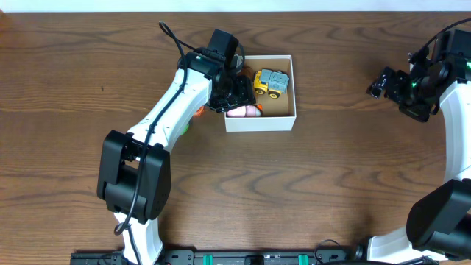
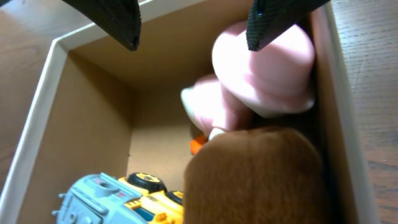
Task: Pack container
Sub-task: 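Carry the pink figure right and release it into the box, then move the left gripper to the green numbered ball and grasp it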
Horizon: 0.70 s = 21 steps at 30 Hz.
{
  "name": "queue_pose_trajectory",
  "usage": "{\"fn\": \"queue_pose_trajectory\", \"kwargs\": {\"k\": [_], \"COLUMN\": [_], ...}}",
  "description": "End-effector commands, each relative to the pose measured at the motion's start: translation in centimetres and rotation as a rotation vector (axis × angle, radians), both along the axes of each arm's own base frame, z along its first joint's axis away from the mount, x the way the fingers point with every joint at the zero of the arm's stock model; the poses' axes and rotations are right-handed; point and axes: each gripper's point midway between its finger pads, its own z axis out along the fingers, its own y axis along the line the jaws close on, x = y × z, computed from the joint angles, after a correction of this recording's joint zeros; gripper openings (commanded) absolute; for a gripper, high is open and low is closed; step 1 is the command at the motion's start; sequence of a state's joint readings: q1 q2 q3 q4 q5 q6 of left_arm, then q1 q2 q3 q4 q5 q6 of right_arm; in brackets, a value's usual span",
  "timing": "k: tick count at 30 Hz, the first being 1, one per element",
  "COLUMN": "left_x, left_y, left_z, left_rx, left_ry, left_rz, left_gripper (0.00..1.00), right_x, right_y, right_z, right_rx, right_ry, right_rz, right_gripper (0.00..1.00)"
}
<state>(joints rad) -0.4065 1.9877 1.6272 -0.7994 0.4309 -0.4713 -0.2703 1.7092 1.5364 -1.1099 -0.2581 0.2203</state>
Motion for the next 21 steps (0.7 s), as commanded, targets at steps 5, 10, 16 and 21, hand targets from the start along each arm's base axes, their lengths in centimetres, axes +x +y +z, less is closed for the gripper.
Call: {"fn": "queue_pose_trajectory", "kwargs": {"k": [5,10,16,21], "left_x": [0.4,0.3,-2.1,-2.7], "left_y": [0.7,7.0,16.3,19.6], "left_z": [5.8,9.6,8.6,4.6], "left_rx": [-0.05,0.14,0.413,0.446], "left_ry": [-0.155,-0.258,-0.151,-0.006], "left_rz": [-0.067,0.039,0.125,0.177], "left_gripper": [0.56,0.62,0.68,0.69], "right_x": [0.0,0.1,0.1,0.1], "right_y": [-0.2,-0.2,-0.2,-0.2], "right_z": [-0.3,-0.3,-0.3,-0.3], "right_rx": [0.004,0.004,0.005,0.005], "right_ry": [0.01,0.007,0.007,0.007], "right_rz": [-0.011,-0.012,-0.012,-0.012], "right_gripper": [0.99,0.99,0.99,0.99]}}
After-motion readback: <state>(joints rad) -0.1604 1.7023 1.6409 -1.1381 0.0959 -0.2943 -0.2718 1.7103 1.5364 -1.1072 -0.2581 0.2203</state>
